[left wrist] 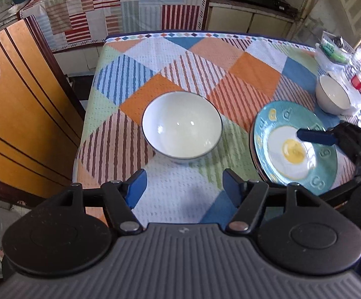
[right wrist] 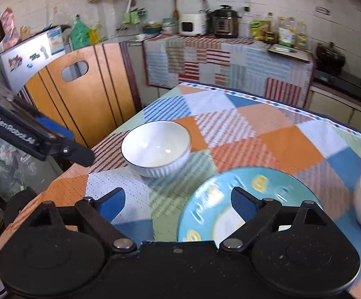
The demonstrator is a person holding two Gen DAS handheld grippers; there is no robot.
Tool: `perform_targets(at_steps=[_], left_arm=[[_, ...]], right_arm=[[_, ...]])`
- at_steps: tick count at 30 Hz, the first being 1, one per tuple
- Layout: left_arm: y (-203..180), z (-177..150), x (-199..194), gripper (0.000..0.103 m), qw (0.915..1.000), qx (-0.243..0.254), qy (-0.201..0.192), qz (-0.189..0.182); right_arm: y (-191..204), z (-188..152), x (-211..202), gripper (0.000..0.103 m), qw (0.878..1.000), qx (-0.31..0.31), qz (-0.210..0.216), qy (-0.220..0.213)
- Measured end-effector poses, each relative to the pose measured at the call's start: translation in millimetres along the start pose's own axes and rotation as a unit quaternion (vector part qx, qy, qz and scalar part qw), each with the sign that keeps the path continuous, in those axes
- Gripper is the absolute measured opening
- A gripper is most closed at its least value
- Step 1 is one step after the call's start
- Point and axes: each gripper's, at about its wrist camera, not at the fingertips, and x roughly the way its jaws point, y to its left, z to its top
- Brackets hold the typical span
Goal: Organize plates and bowls
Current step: 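Move both grippers to the rim of a white bowl, then close both grippers on the white bowl rim and lift it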
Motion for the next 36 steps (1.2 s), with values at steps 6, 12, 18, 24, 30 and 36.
perform_targets(at_steps=[6,12,18,24,30,36], left_arm=[[20.4,13.6,35.0,0.075,0.9998,-0.02,-0.004,0.005],[37.9,19.9,76.2,0.074,0.999,-0.034,0.022,0.017],[57.8,22.0,94.4,0.061,0.9946,-0.099,-0.006,-0.031],[60.4,27.0,110.8,0.037,0.9949,-0.096,0.01,-0.031],[68.8,21.1,131.8,0.024,0.9871,-0.138,0.069,-0.044],[61.6,21.0,124.5,0.016,0.9888,-0.135,0.056,-0.03]], right_arm=[[13.1,8.7,41.5,0.094,0.995,-0.096,-0.01,0.011],[12.7,22.9,72.1,0.094,0.993,-0.108,0.016,0.043],[17.3,32.9,101.2,0.094,0.987,-0.134,0.019,0.085],[14.2,41.2,118.5,0.095,0.985,-0.12,0.043,0.115],[18.2,41.4,130.2,0.095,0.987,-0.092,0.06,0.116],[20.5,40.6,128.6,0.093,0.987,-0.101,0.062,0.109]])
